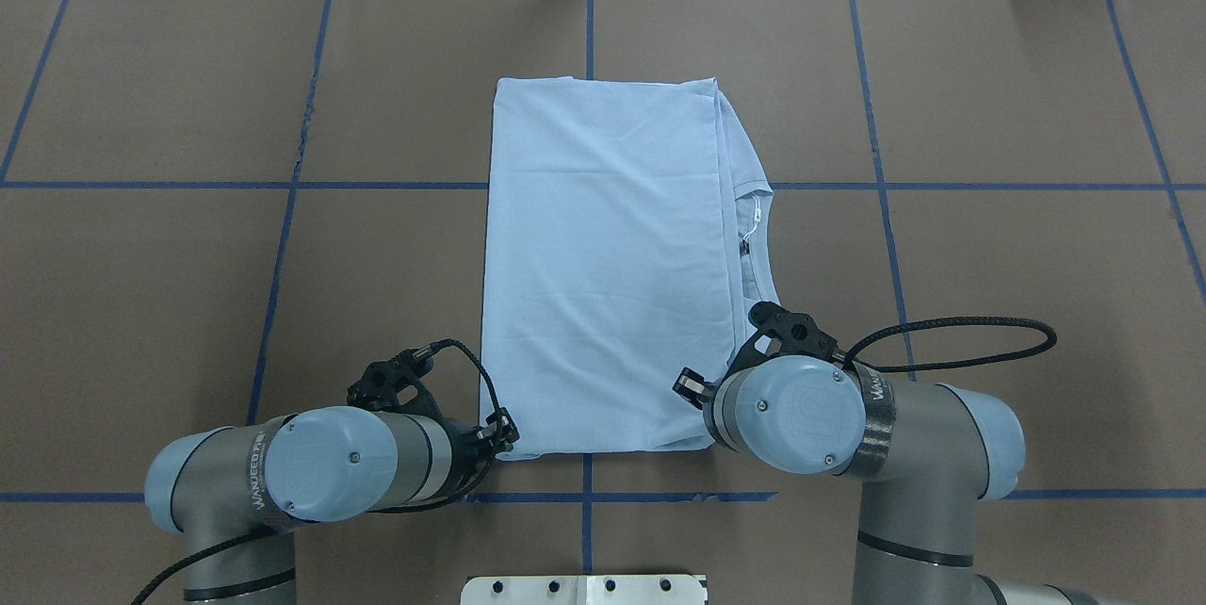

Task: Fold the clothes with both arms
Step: 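Move the left gripper to the shirt's near corner beside the right gripper, then grasp the near shirt edge with both grippers and lift it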

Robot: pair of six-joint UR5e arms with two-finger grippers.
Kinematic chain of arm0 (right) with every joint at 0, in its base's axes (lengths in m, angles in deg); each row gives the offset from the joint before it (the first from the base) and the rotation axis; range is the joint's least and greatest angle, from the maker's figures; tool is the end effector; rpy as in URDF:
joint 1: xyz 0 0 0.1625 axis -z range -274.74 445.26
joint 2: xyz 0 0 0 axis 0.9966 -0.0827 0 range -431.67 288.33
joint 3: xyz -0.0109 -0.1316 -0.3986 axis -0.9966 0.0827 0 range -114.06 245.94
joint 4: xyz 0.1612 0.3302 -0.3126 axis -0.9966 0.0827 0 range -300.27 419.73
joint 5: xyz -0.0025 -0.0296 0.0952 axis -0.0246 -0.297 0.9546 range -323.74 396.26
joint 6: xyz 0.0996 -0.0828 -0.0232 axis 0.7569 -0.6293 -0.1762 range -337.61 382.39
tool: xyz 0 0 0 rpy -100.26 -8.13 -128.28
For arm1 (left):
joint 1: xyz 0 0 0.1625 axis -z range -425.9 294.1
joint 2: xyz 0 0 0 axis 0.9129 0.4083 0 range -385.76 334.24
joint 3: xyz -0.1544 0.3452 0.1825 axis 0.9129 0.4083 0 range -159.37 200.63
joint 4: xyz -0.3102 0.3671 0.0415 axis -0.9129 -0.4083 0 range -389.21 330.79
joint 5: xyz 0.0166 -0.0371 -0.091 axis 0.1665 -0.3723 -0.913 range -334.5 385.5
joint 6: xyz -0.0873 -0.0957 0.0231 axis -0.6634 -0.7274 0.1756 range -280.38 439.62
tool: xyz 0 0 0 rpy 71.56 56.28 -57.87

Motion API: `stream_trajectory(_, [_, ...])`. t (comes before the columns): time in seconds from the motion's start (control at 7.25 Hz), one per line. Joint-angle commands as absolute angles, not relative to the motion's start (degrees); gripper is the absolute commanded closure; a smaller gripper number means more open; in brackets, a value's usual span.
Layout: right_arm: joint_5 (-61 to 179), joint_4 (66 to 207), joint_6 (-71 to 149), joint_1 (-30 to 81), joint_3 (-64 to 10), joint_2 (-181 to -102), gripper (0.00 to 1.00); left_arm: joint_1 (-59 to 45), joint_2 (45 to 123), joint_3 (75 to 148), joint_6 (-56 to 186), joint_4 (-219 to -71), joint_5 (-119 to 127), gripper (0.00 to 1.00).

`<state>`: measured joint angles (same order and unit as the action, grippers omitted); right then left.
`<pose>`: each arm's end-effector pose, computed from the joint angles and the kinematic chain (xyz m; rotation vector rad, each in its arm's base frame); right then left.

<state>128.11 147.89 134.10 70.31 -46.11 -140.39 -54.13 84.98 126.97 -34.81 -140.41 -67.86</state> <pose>-0.5979 -0.2932 0.2577 -0.0785 -0.7975 0.5931 0.6427 -0.2622 0.2599 -0.1676 1.0190 -0.5458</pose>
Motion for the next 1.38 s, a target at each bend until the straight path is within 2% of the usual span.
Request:
stream_trajectory(0.0, [128.1, 147.9, 134.1, 70.3, -46.1, -140.4, 1.00, -54.8, 84.9, 127.0, -35.5, -140.3, -67.8, 1.00])
stream_trajectory(0.28, [128.2, 147.9, 134.1, 70.3, -46.2, -140.4, 1.00, -54.8, 85.0, 129.6, -35.5, -138.5, -68.2, 1.00])
stream_trajectory(0.41, [128.2, 148.0, 134.1, 70.2, -47.1, -140.4, 1.00, -54.8, 85.0, 133.2, -35.5, -134.2, -68.4, 1.00])
stream_trajectory(0.83, [131.1, 148.0, 134.3, 71.3, -55.8, -147.5, 1.00, -56.4, 85.1, 138.1, -39.5, -132.4, -69.9, 1.00])
stream_trajectory(0.97, [131.2, 147.8, 135.3, 71.4, -56.4, -147.9, 1.00, -56.3, 85.1, 142.8, -39.6, -131.2, -70.0, 1.00])
stream_trajectory(1.24, [131.2, 147.4, 135.2, 68.0, -57.4, -144.9, 1.00, -52.1, 85.9, 144.6, -38.4, -129.2, -70.3, 1.00])
